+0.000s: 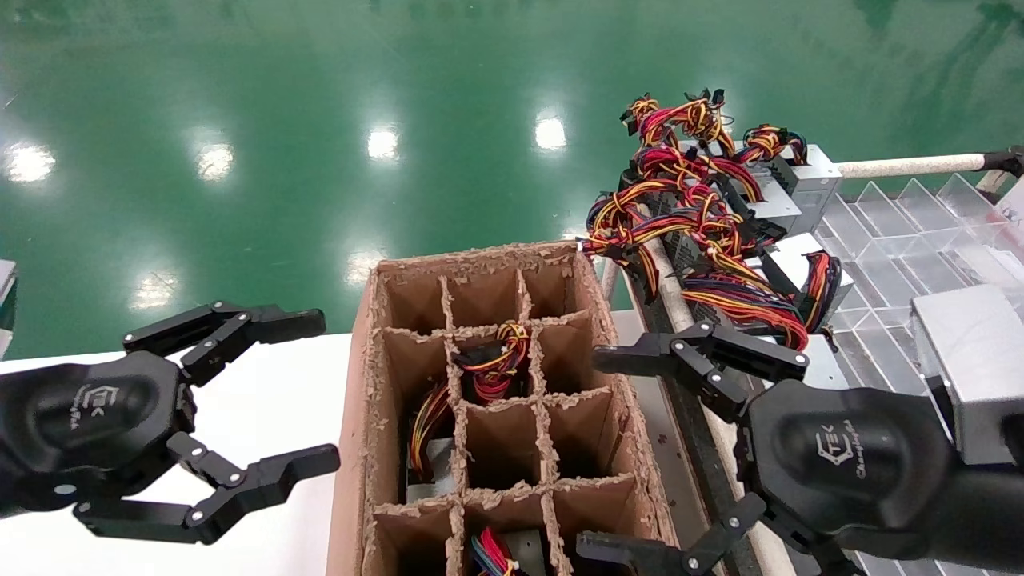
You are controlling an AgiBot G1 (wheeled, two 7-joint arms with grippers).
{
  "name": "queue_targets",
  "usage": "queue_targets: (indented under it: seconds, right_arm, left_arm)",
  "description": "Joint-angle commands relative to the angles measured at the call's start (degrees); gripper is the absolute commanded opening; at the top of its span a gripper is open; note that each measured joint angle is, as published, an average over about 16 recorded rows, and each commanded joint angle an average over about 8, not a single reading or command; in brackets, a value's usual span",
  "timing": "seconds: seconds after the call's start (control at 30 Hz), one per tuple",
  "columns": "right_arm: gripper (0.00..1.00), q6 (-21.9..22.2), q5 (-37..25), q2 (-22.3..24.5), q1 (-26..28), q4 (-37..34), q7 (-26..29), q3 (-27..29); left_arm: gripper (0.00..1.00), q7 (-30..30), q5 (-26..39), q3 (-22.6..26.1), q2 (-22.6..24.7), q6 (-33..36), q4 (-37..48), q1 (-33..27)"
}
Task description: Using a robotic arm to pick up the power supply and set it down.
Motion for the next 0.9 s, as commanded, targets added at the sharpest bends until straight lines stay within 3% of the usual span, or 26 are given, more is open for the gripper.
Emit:
queue_targets:
  seconds: [0.03, 0.33, 0.37, 0.5, 0.63, 0.77, 0.9]
  right_arm:
    - [1.00, 0.00, 0.00, 0.00, 0.00, 0.00, 0.00, 0.00]
    - [1.00, 0.00, -0.01, 0.01, -0.02, 0.02, 0.02, 0.02]
    - [1.00, 0.00, -0.01, 0.01, -0.02, 0.02, 0.02, 0.02]
    - [1.00, 0.27, -0.49, 0.14, 0.10, 0.00, -0.01, -0.04]
    - [1.00, 2.73, -5.29, 0.81, 1.83, 0.99, 0.61, -1.07]
    - [1.00, 6.56, -15.66, -0.10, 6.65, 2.86, 2.35, -4.22]
    - [1.00, 9.72, -27.02, -4.77, 12.70, 3.52, 4.24, -8.77]
  left_arm:
    - [1.00, 0.00, 0.00, 0.00, 0.00, 0.00, 0.00, 0.00]
    - [1.00, 0.00, 0.00, 0.00, 0.00, 0.00, 0.00, 0.00]
    - [0.96, 0.00, 0.00, 0.00, 0.00, 0.00, 0.00, 0.00]
    - [0.46, 0.00, 0.00, 0.00, 0.00, 0.00, 0.00, 0.00]
    - [0.00, 0.00, 0.00, 0.00, 0.00, 0.00, 0.00, 0.00]
    - [0.00, 0.00, 0.00, 0.00, 0.00, 0.00, 0.00, 0.00]
    - [0.00, 0.00, 0.00, 0.00, 0.00, 0.00, 0.00, 0.00]
